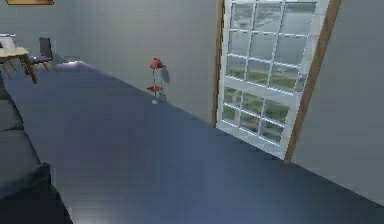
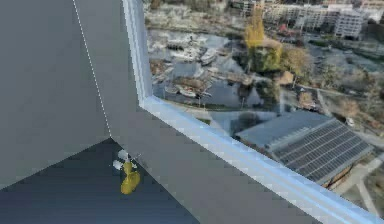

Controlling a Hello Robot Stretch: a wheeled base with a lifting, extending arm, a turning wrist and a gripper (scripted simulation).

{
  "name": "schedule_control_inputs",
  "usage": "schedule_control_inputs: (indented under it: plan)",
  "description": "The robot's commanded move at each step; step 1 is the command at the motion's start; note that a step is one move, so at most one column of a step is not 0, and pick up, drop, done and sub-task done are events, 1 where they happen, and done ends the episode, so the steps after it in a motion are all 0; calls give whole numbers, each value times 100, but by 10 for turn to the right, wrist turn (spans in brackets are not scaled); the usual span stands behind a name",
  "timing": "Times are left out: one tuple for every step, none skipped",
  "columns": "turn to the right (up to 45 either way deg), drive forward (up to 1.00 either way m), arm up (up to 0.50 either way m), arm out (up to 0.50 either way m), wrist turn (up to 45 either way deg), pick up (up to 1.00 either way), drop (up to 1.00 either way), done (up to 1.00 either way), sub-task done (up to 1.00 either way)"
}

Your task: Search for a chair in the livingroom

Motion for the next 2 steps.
schedule_control_inputs:
  plan:
    - [-90, 0, 0, 0, 0, 0, 0, 0, 0]
    - [0, 95, 0, 0, 0, 0, 0, 0, 0]
